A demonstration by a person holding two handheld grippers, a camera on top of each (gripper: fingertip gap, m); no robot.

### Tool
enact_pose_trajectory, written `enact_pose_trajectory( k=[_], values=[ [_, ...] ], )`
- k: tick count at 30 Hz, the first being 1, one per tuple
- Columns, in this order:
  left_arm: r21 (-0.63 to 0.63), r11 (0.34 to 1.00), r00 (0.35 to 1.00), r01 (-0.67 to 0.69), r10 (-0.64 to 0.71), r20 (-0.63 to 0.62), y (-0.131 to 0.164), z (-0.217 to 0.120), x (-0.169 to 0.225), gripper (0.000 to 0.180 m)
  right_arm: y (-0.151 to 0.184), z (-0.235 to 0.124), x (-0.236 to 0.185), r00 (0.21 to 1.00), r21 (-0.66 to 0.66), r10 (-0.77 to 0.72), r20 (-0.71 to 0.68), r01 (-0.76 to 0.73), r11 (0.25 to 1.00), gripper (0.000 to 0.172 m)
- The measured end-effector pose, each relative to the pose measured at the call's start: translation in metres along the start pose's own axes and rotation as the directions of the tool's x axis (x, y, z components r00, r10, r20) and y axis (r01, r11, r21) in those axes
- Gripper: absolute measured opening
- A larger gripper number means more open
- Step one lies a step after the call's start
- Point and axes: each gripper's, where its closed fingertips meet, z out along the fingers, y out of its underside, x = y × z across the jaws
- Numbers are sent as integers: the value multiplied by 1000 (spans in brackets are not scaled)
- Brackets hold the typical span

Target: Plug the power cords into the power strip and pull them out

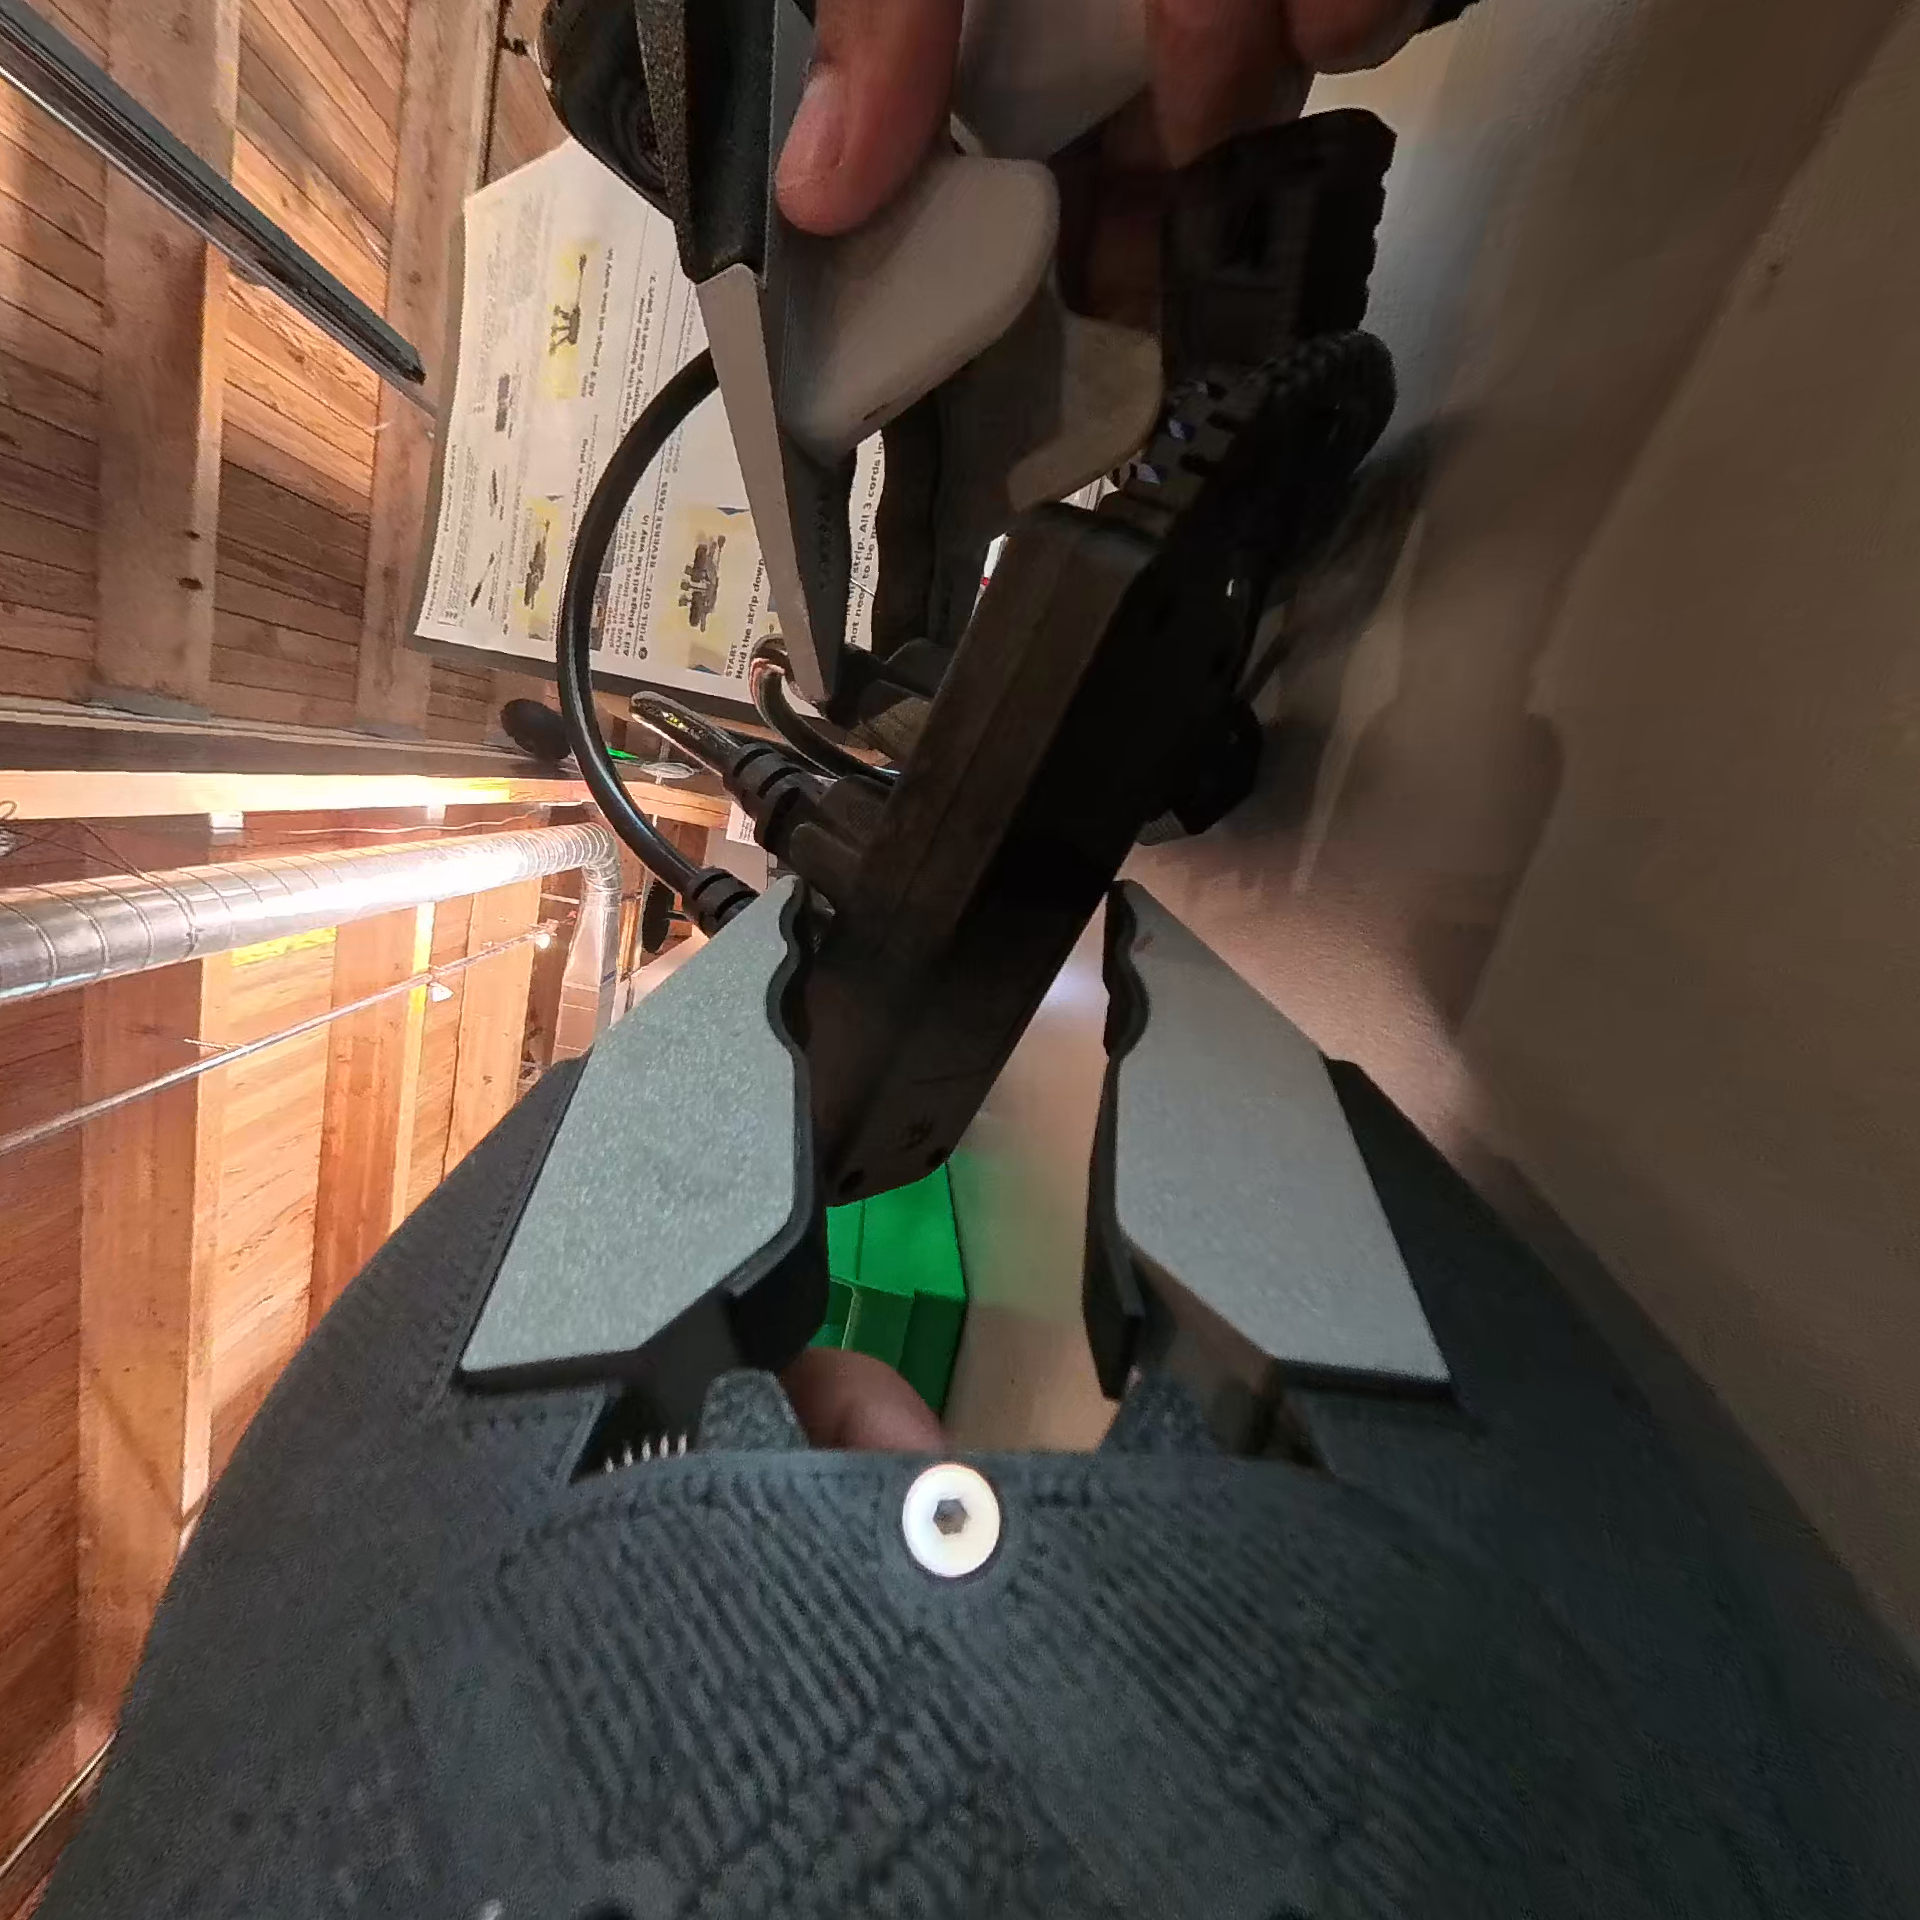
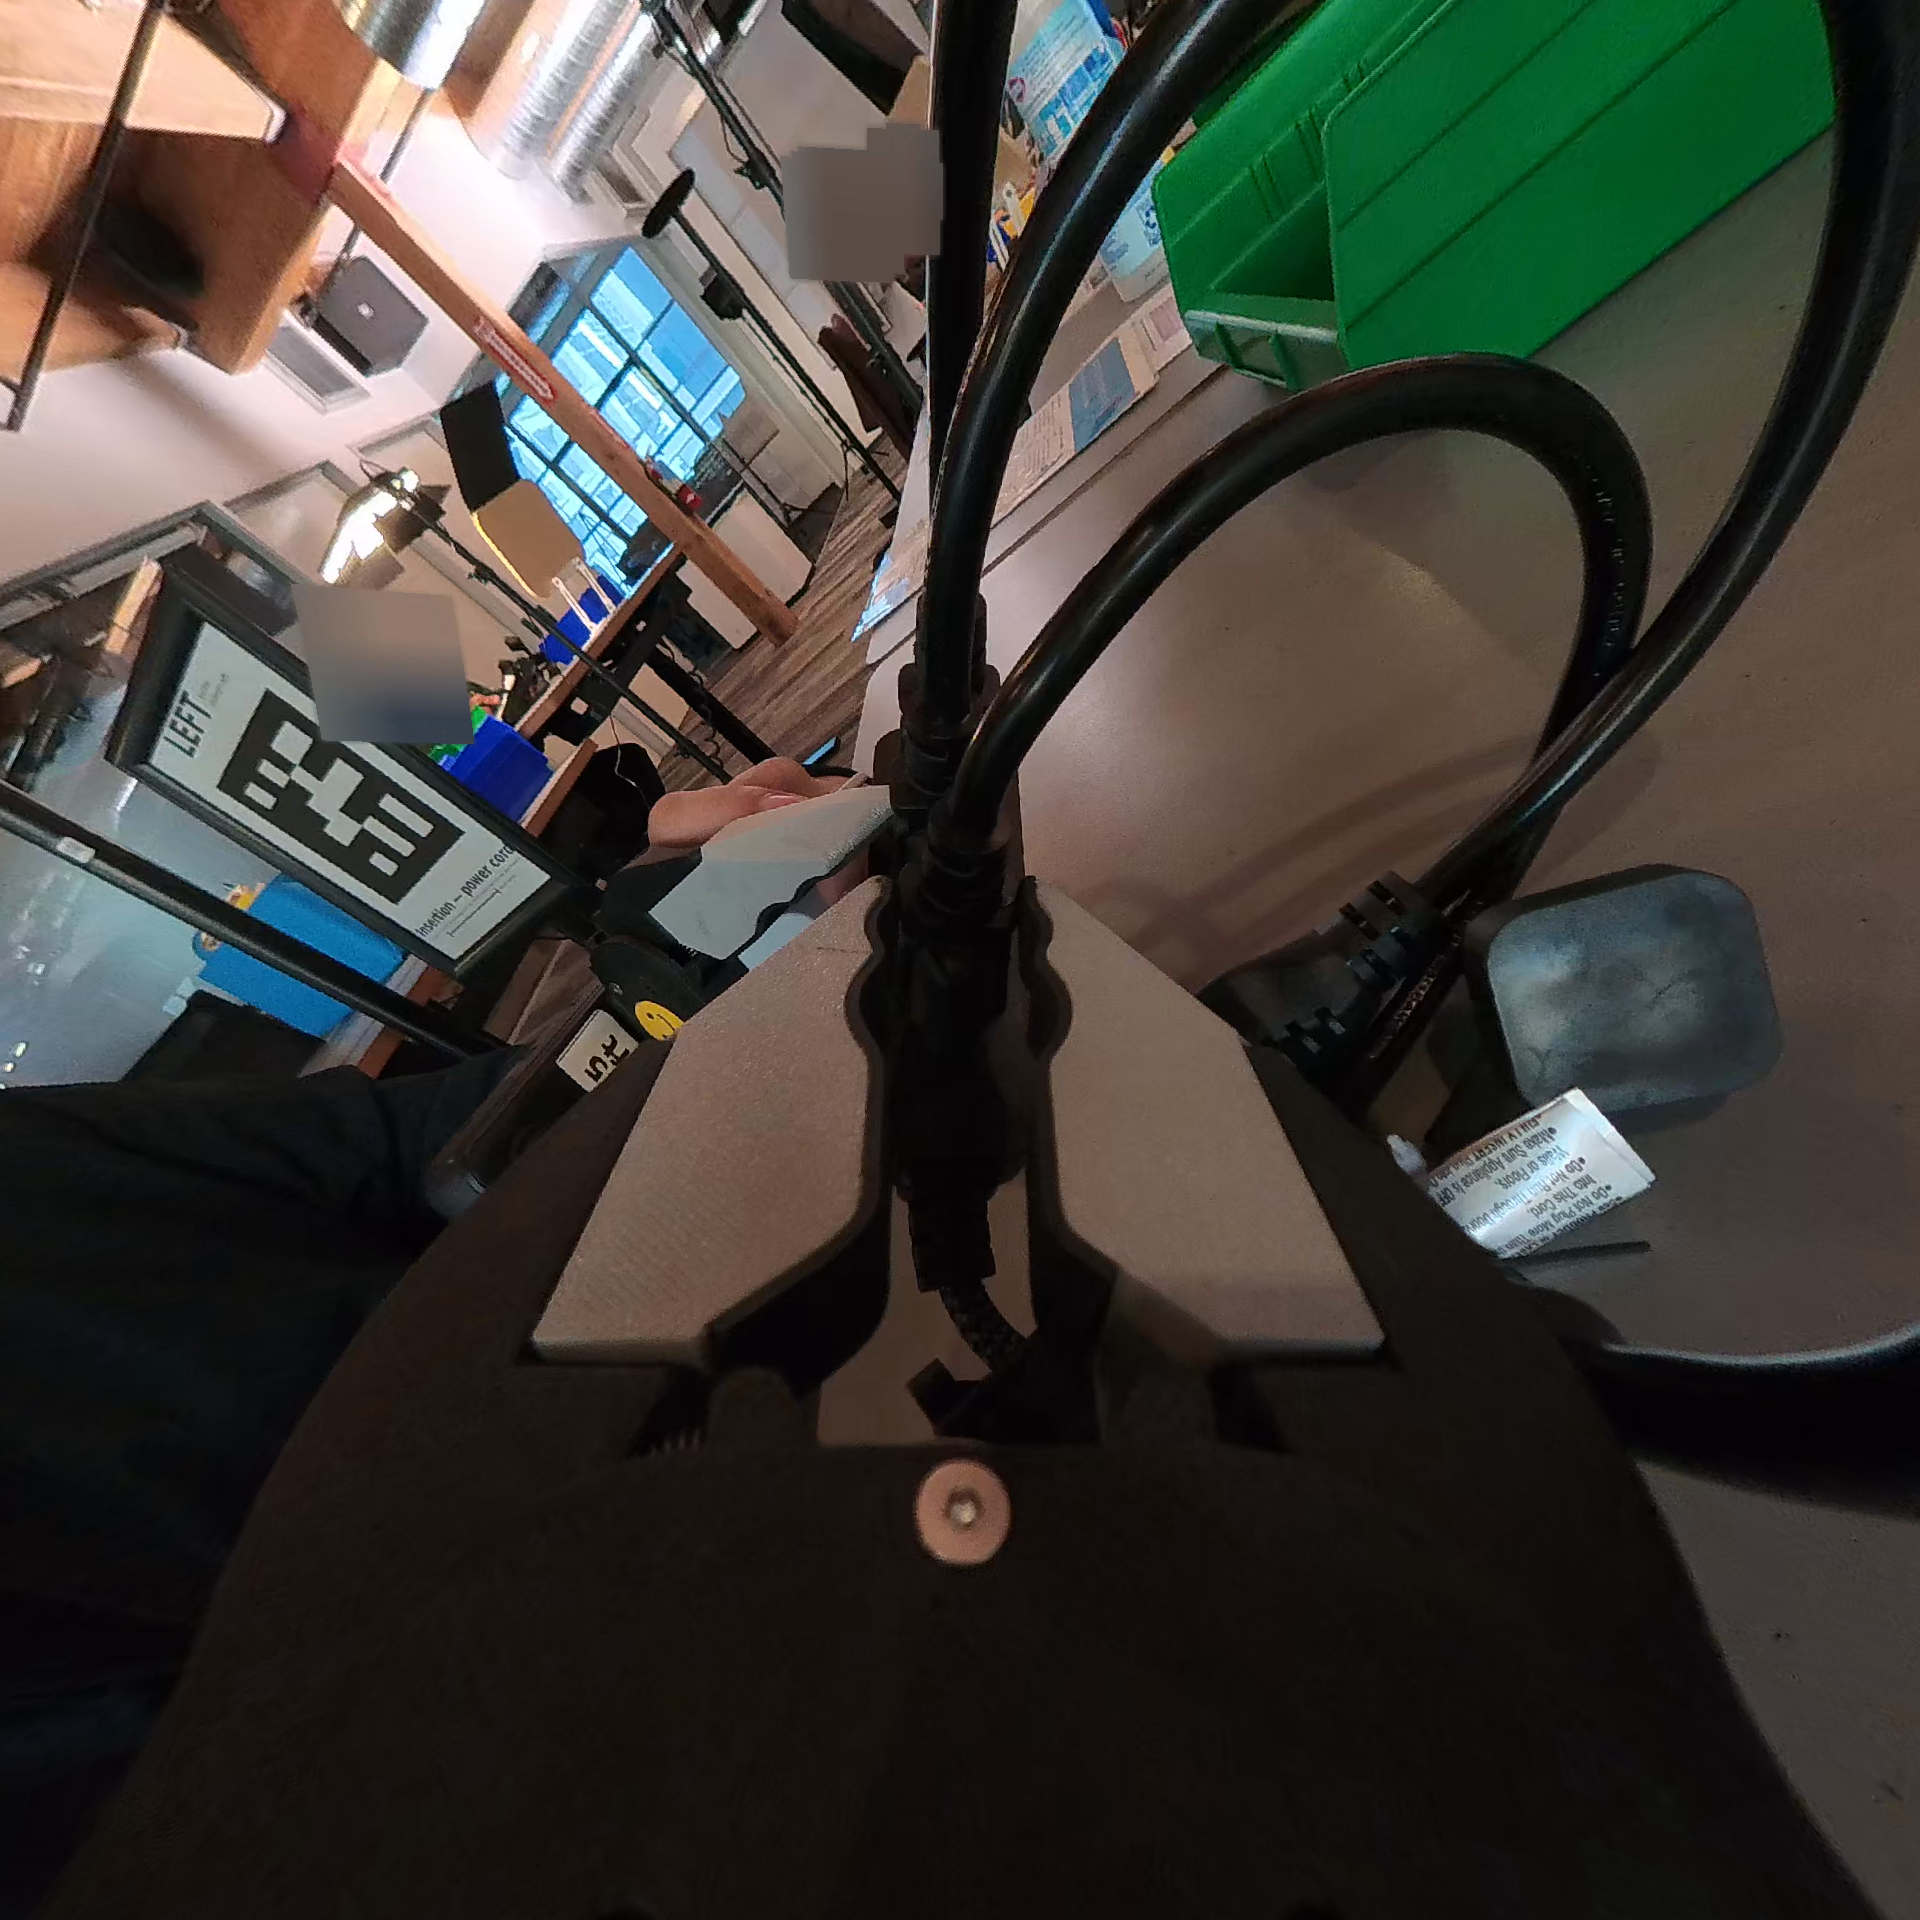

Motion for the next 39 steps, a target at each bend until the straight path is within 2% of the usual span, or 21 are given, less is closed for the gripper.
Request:
enact_pose_trajectory(
  k=[13, 22, 28, 32, 39],
  values=[
    [4, 1000, 1000, -13, 13, 7, -1, -1, 0, 54, 0, 0, 0, 1000, 2, 2, 0, -2, 1000, 20],
    [-12, 987, 983, -161, 162, 87, -4, -1, -4, 54, -3, -3, 0, 994, 32, 95, 49, -97, 995, 19],
    [-1, 989, 979, -148, 147, 140, -7, -4, -14, 53, -8, -8, -4, 966, 66, 199, 162, -212, 975, 19],
    [-6, 986, 974, -166, 165, 153, -8, -6, -16, 57, -7, -8, -4, 965, 62, 202, 166, -214, 975, 20],
    [-1, 993, 983, -122, 121, 139, -6, -5, -16, 60, -7, -7, -3, 974, 63, 175, 146, -186, 981, 20]
  ],
)
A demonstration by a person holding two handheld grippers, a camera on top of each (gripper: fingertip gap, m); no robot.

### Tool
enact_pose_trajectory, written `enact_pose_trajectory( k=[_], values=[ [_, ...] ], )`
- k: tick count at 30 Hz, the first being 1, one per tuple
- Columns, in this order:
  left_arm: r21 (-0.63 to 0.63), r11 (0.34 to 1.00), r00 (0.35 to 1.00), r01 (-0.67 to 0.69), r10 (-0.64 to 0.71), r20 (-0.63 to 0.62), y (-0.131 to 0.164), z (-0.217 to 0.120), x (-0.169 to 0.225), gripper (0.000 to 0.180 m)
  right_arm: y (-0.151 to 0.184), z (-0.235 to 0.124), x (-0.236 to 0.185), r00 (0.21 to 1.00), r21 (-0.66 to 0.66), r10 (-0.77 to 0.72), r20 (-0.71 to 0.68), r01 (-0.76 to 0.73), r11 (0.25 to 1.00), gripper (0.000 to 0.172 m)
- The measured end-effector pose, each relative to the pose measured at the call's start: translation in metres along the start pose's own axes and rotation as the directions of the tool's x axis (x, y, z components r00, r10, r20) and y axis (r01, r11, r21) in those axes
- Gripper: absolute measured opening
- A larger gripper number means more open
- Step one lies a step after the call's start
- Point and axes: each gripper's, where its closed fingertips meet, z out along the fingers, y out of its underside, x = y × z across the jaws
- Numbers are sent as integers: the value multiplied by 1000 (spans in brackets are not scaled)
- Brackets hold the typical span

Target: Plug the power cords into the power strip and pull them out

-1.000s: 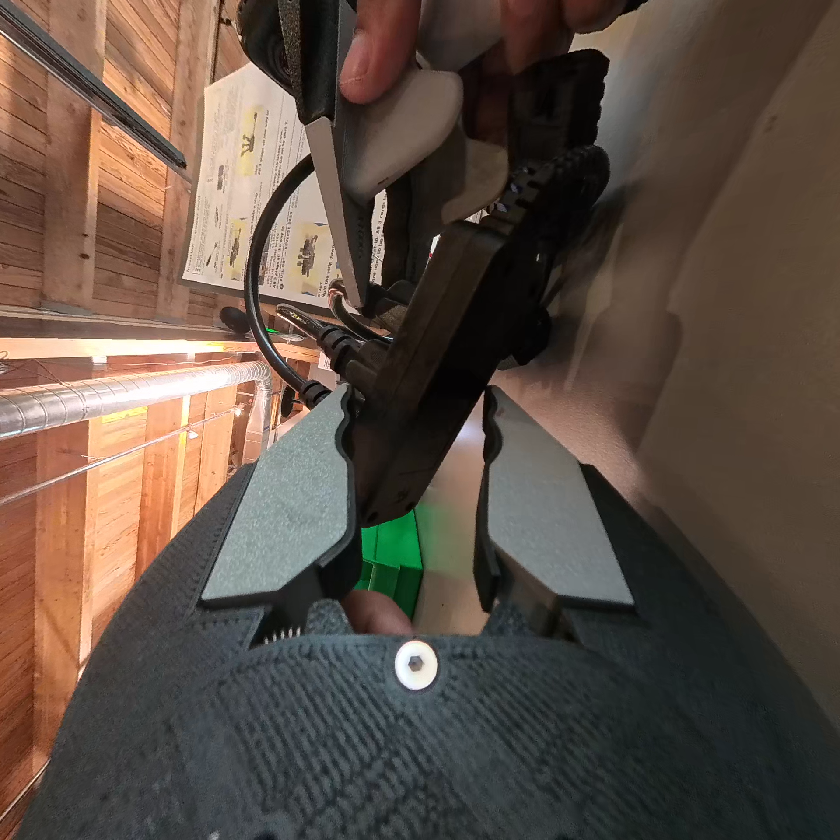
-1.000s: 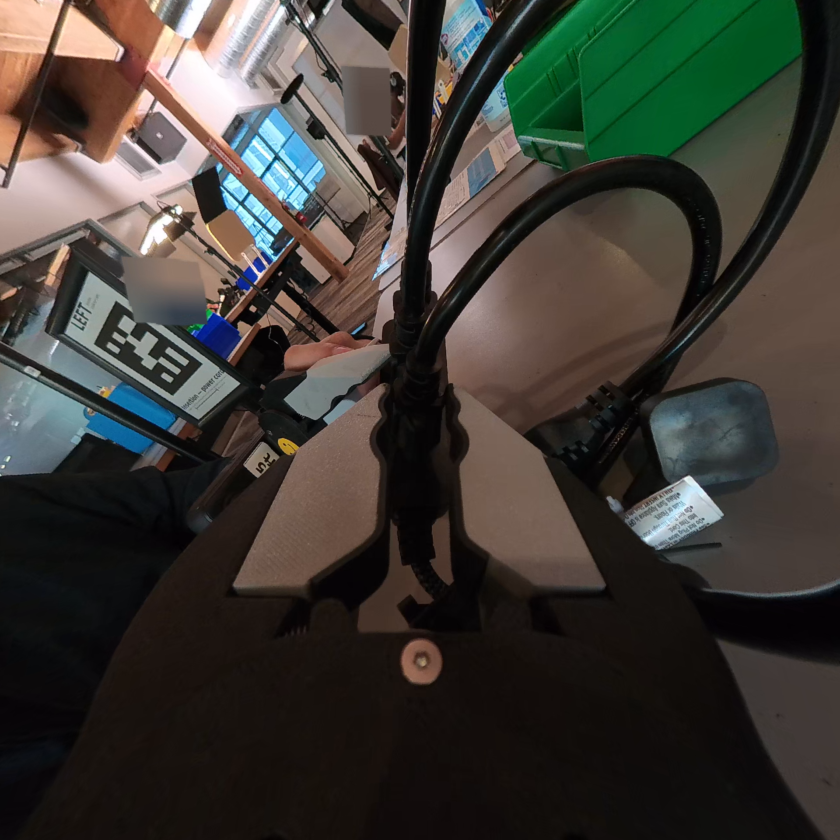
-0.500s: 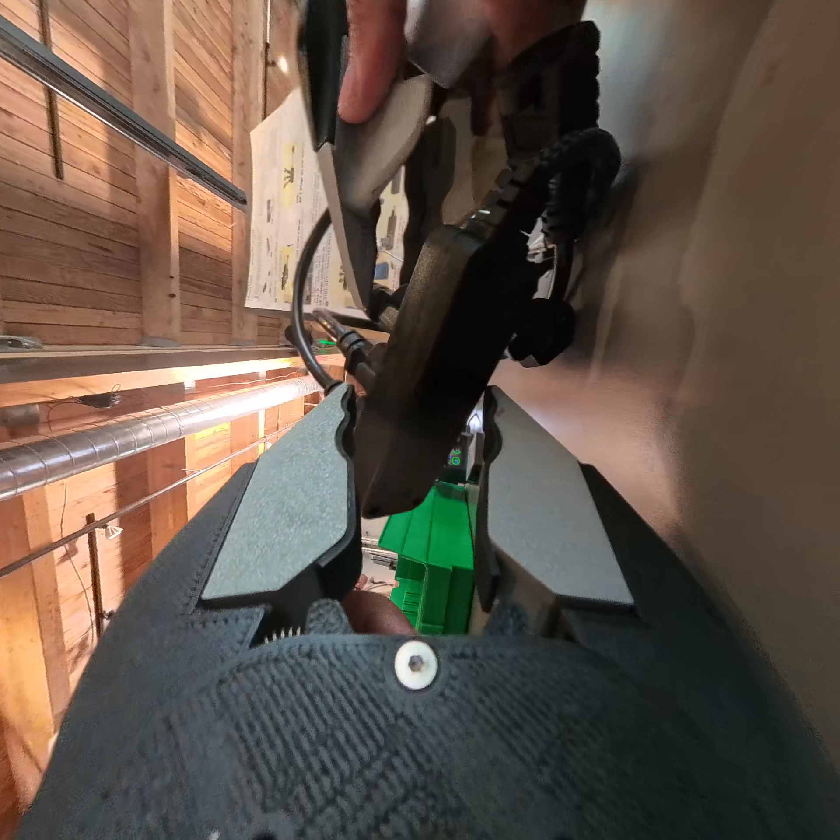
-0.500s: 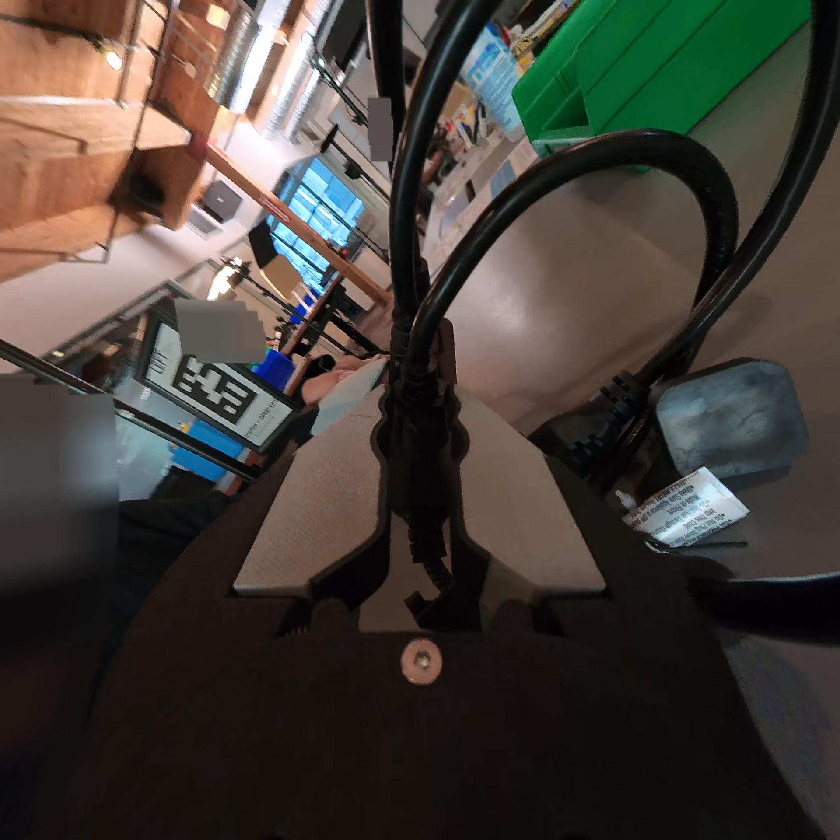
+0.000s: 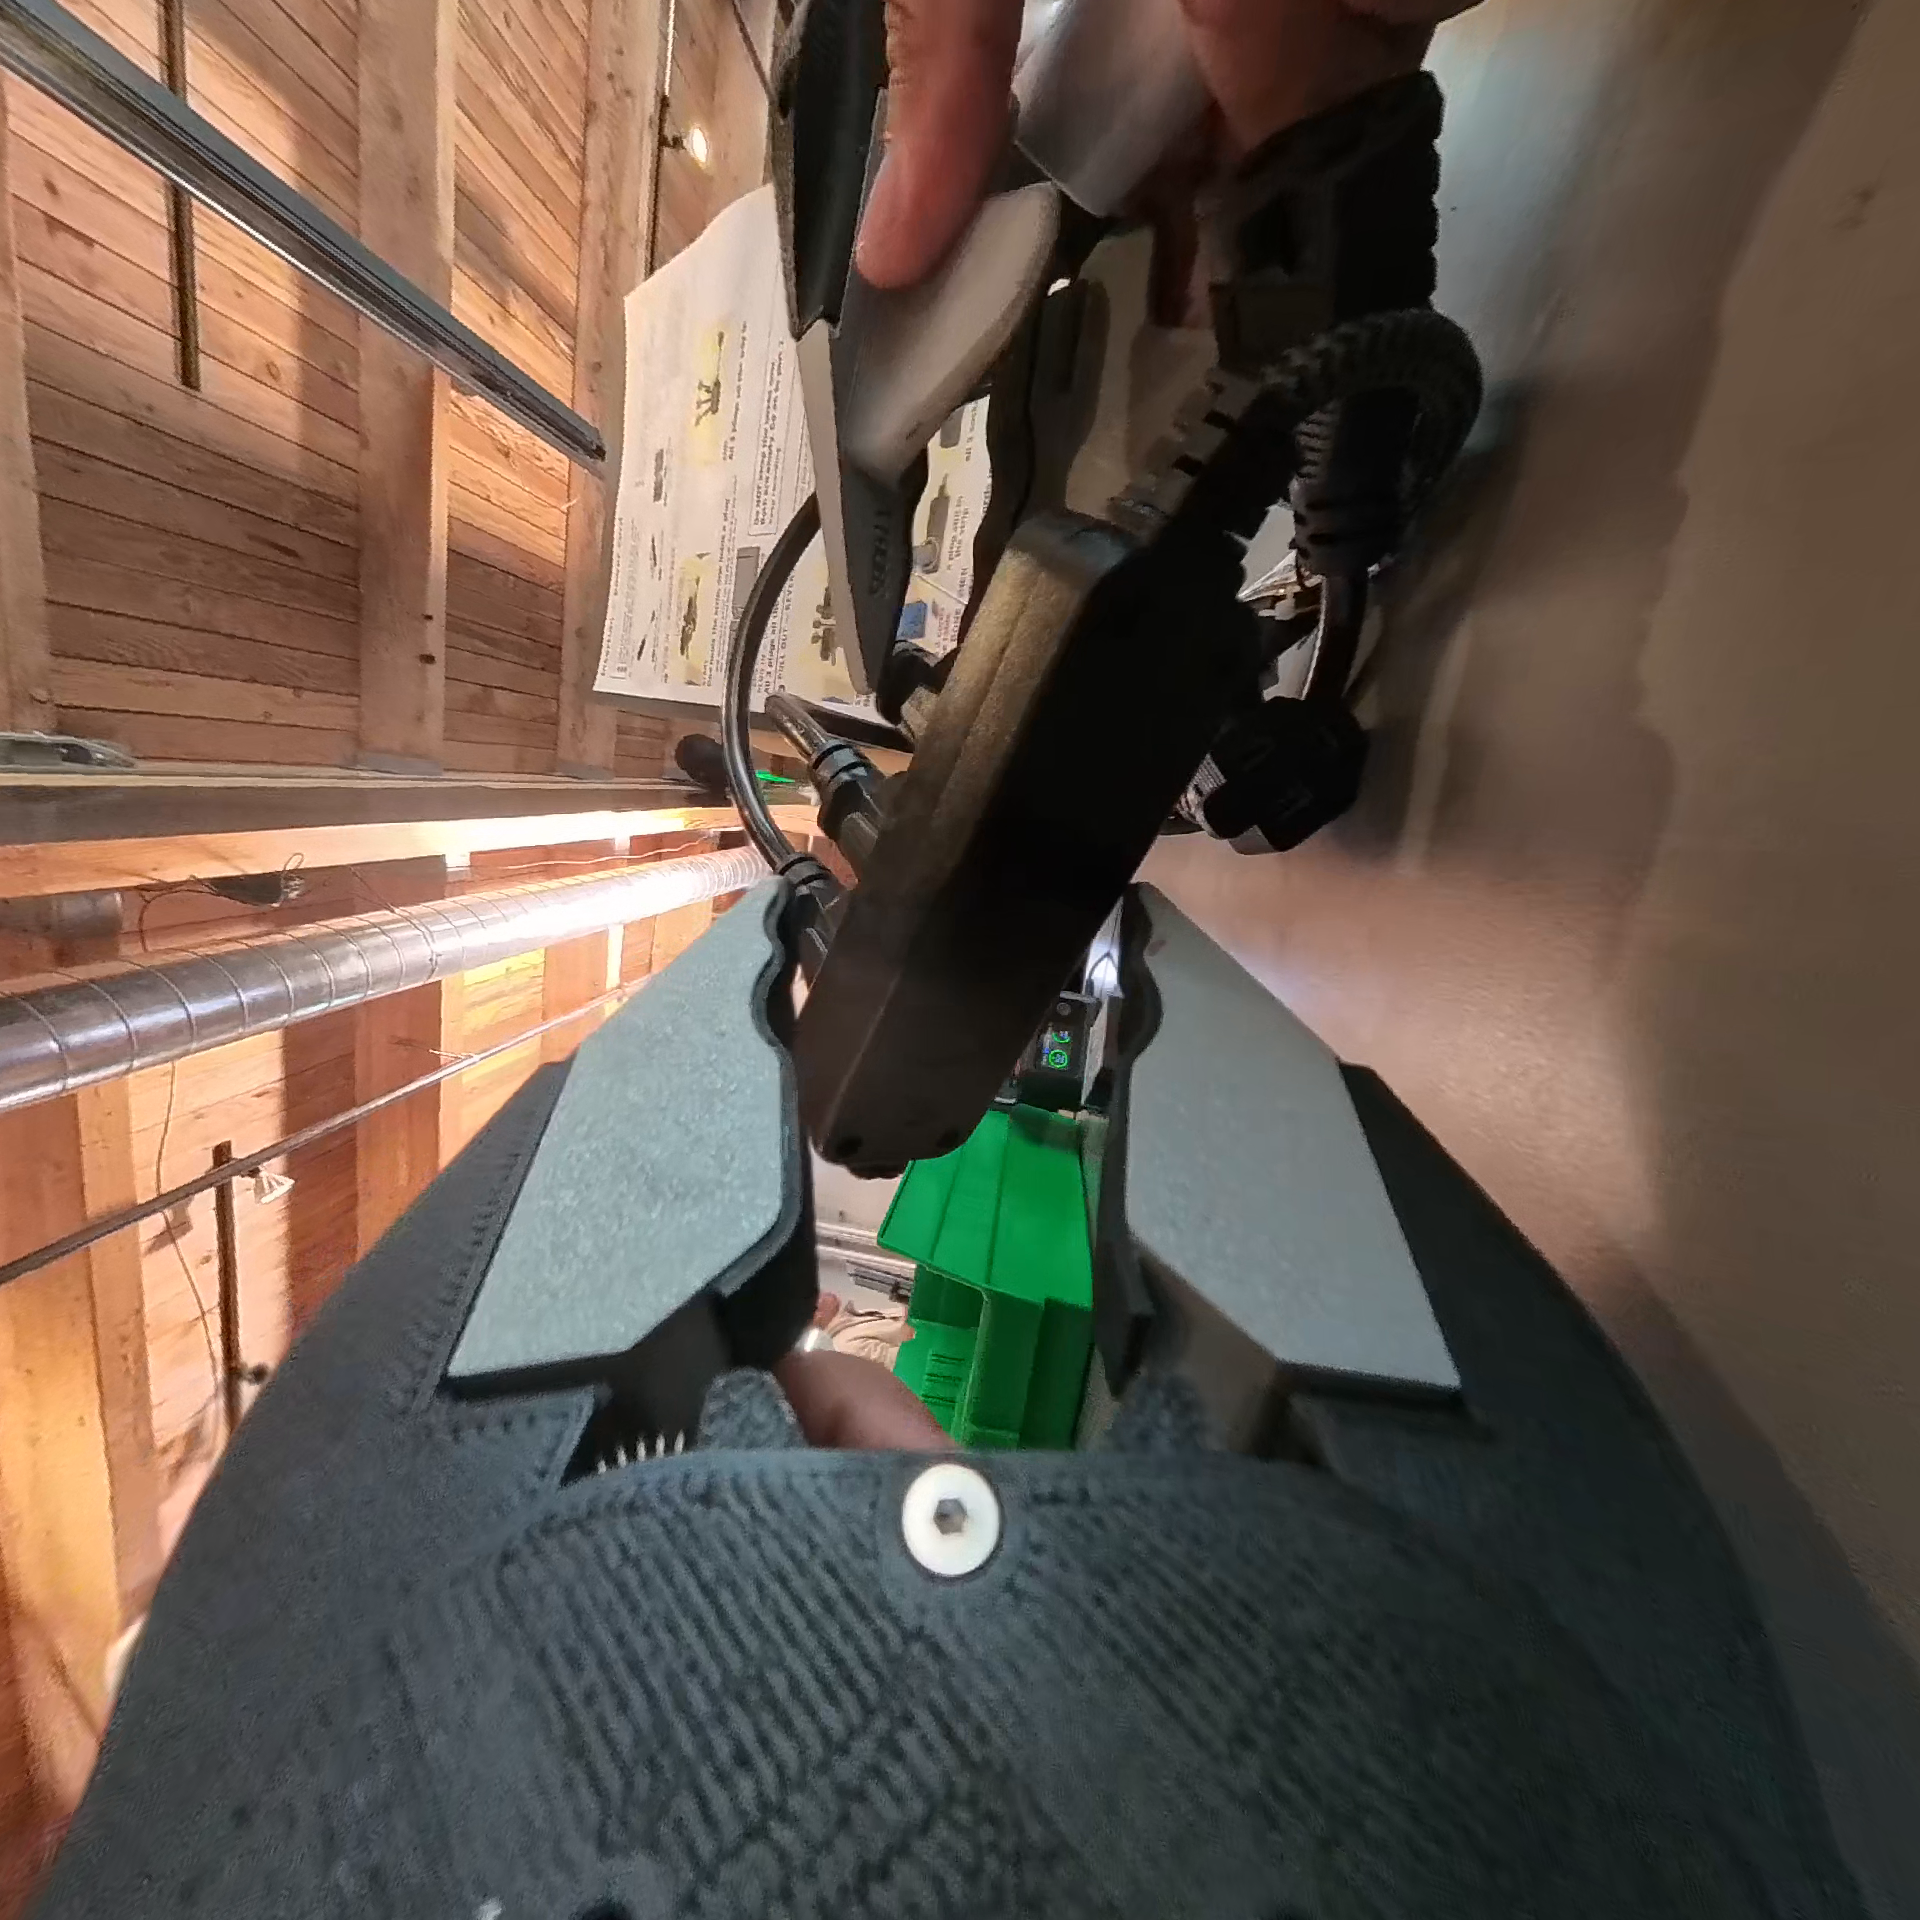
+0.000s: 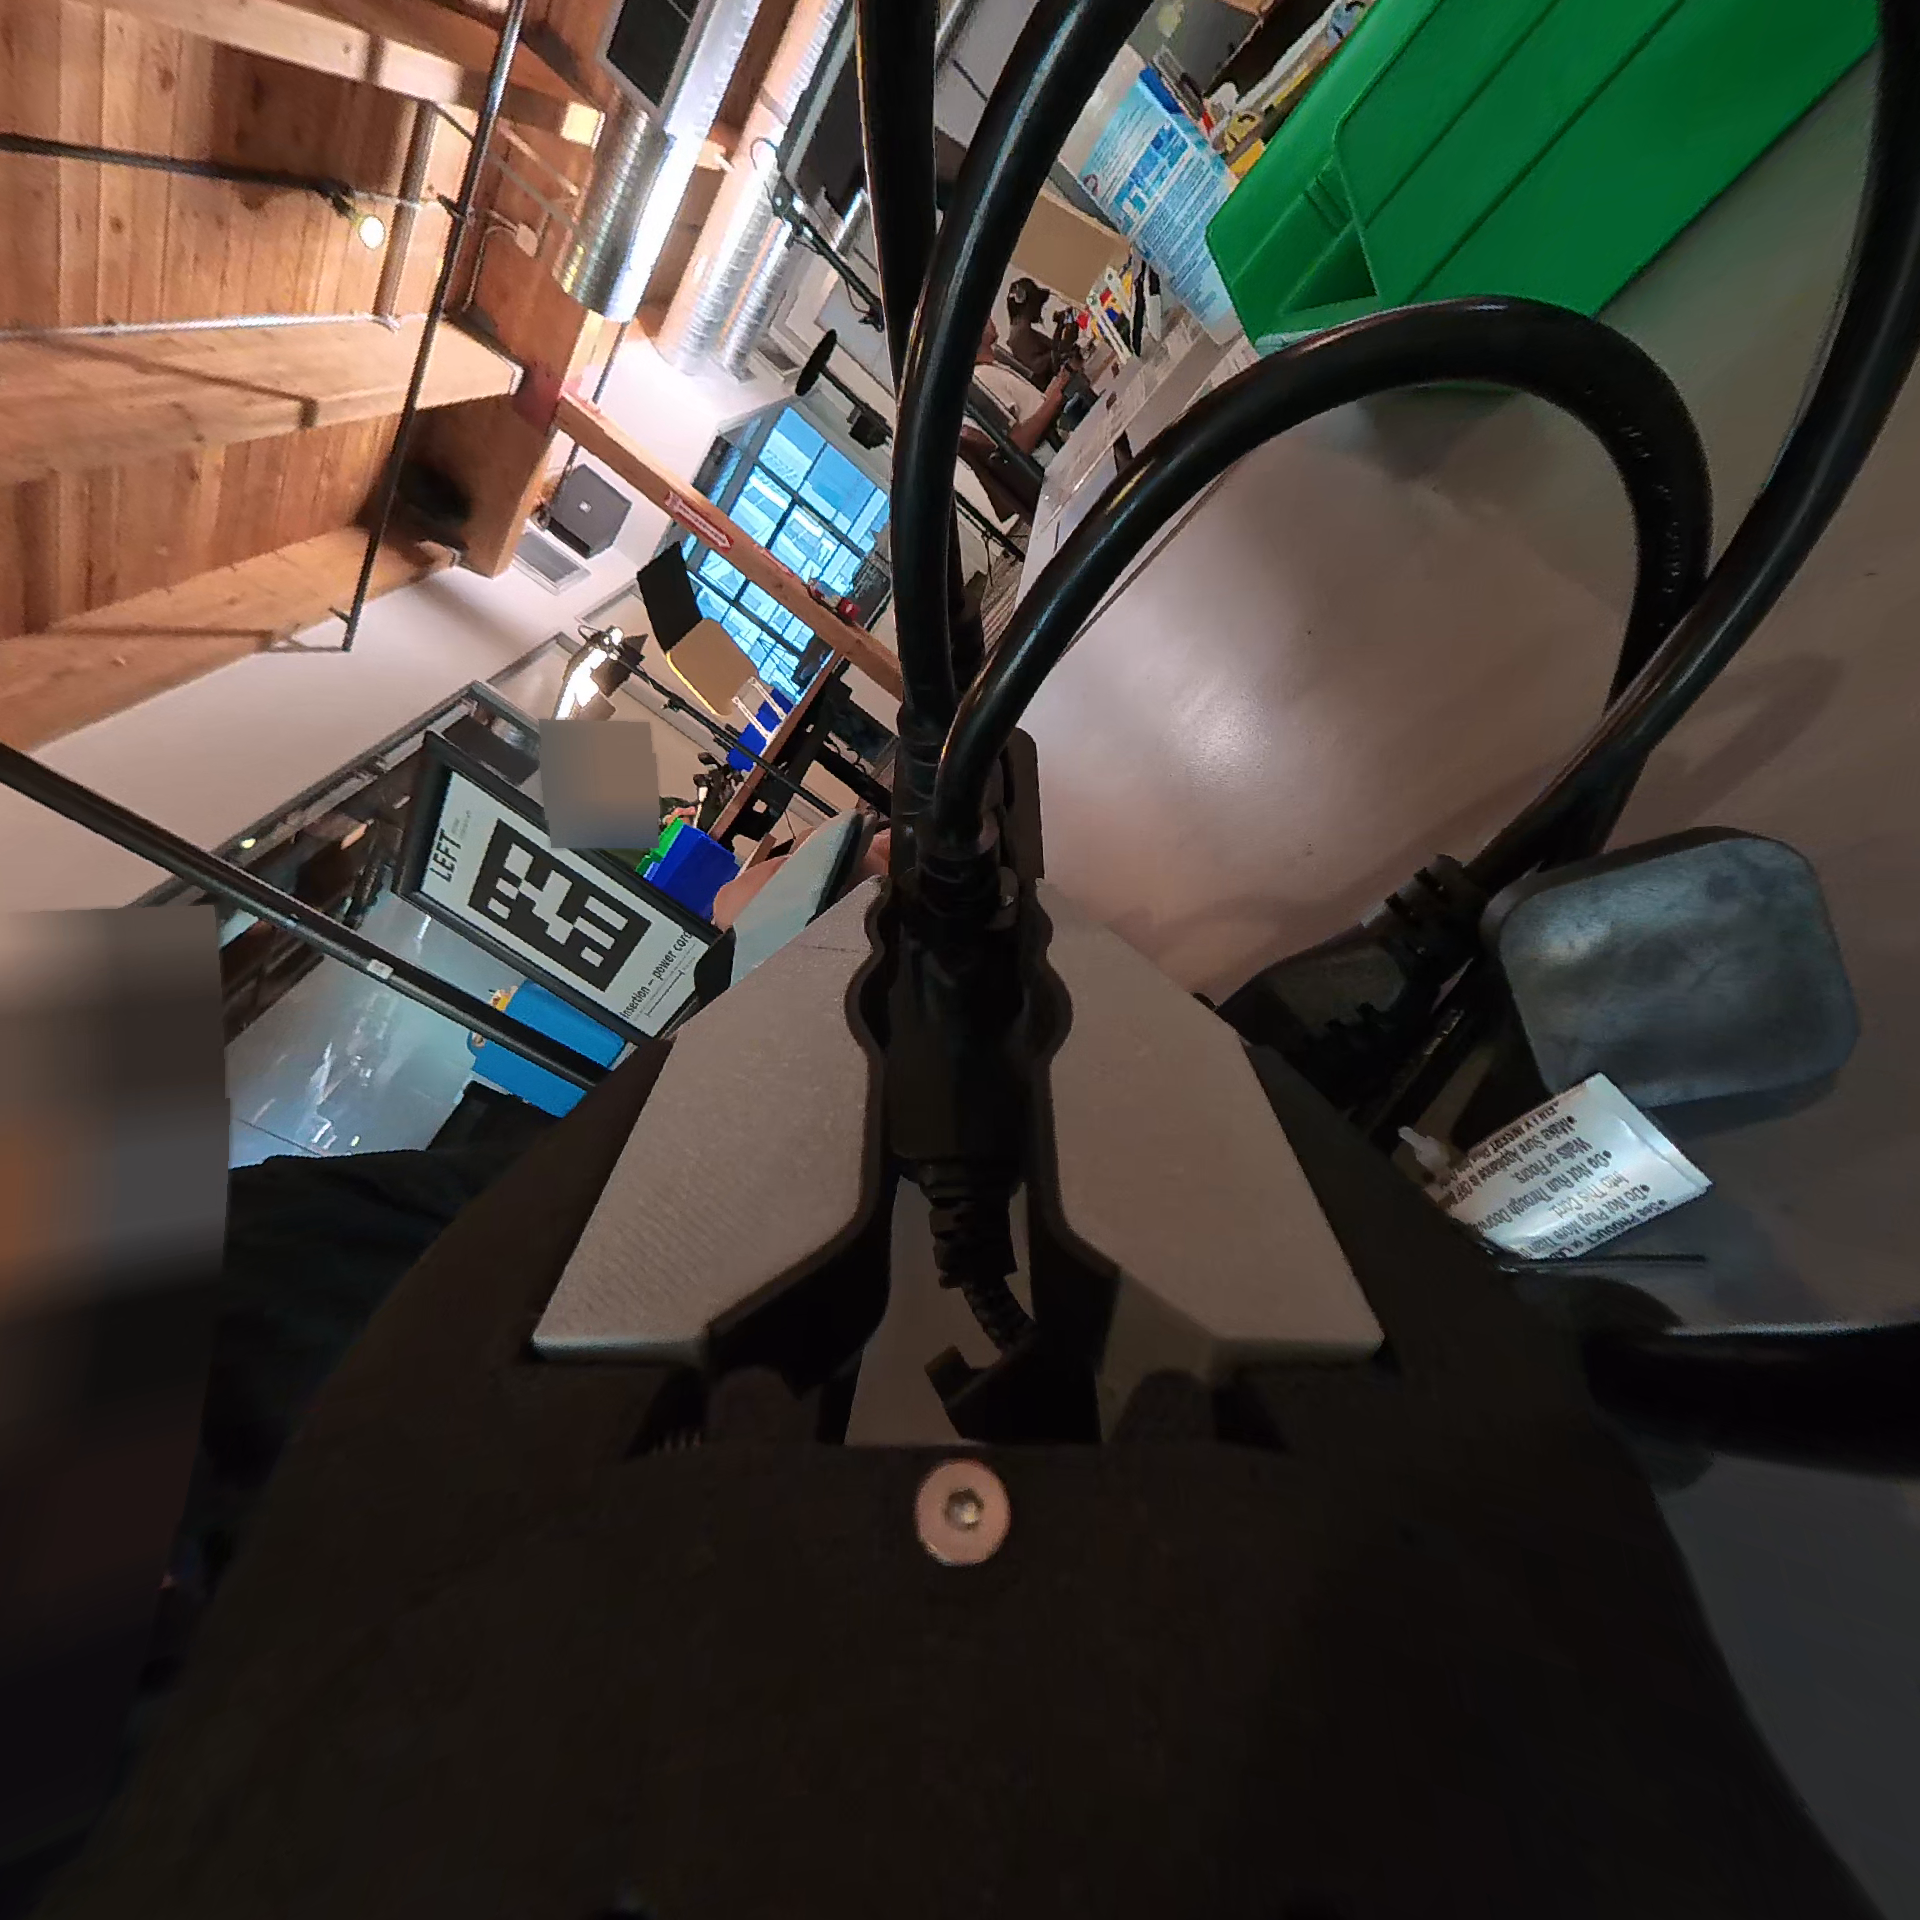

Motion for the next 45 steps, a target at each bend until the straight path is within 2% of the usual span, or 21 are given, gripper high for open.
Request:
enact_pose_trajectory(
  k=[4, 6, 9, 11, 13, 15, 19, 20, 22, 24, 29, 32, 35, 37, 39, 42, 43, 45],
  values=[
    [-9, 991, 990, 135, -136, -36, 2, 0, 0, 61, 0, -1, -1, 1000, -7, -29, -9, 29, 1000, 20],
    [-3, 961, 959, 277, -276, -71, 3, 1, -3, 67, 0, -1, -2, 997, -17, -68, -22, 67, 998, 20],
    [-25, 850, 835, 527, -523, -172, 11, 2, -5, 80, 0, 0, -1, 990, -31, -132, -56, 131, 991, 20],
    [-27, 764, 743, 645, -635, -213, 13, 1, -11, 84, -2, -1, -2, 987, -26, -153, -57, 152, 988, 20],
    [48, 635, 627, 771, -742, -238, 8, -6, -30, 75, -6, -4, 0, 985, -8, -158, -72, 158, 987, 20],
    [88, 472, 478, 877, -840, -259, 14, -11, -47, 55, -8, -7, 1, 984, 2, -157, -81, 158, 987, 20],
    [1, 87, 83, 996, -944, -320, 42, -10, -58, 58, -5, -5, 0, 980, -24, -181, -82, 180, 983, 20],
    [-24, 23, 14, 999, -942, -336, 46, -9, -58, 61, -4, -5, 0, 977, -34, -193, -86, 191, 981, 20],
    [-56, -50, -67, 997, -937, -344, 53, -7, -58, 62, -2, -4, 0, 973, -50, -211, -90, 207, 977, 20],
    [-65, -66, -85, 996, -933, -349, 53, -7, -57, 63, -2, -4, -1, 975, -52, -209, -80, 206, 977, 20],
    [-66, -56, -77, 996, -922, -380, 48, -9, -57, 56, -6, -10, -7, 983, -13, -185, -11, 185, 983, 19],
    [-88, -85, -114, 992, -901, -418, 43, -11, -56, 55, -8, -12, -12, 979, 2, -204, 18, 204, 979, 19],
    [-157, -169, -223, 973, -865, -449, 39, -12, -53, 61, -11, -13, -13, 975, 20, -220, 30, 219, 975, 19],
    [-238, -218, -309, 947, -822, -478, 32, -12, -46, 66, -12, -14, -13, 977, 32, -208, 40, 207, 978, 19],
    [-347, -254, -398, 903, -798, -452, 28, -8, -34, 72, -13, -15, -13, 981, 44, -191, 44, 189, 981, 19],
    [-518, -258, -521, 816, -716, -464, 8, -9, -14, 81, -14, -15, -13, 982, 50, -185, 46, 183, 982, 19],
    [-548, -253, -540, 797, -705, -460, 4, -9, -10, 77, -13, -15, -12, 982, 46, -186, 44, 184, 982, 19],
    [-538, -259, -536, 802, -709, -458, -1, -6, -10, 68, -10, -12, -12, 980, 29, -196, 39, 195, 980, 19]
  ],
)
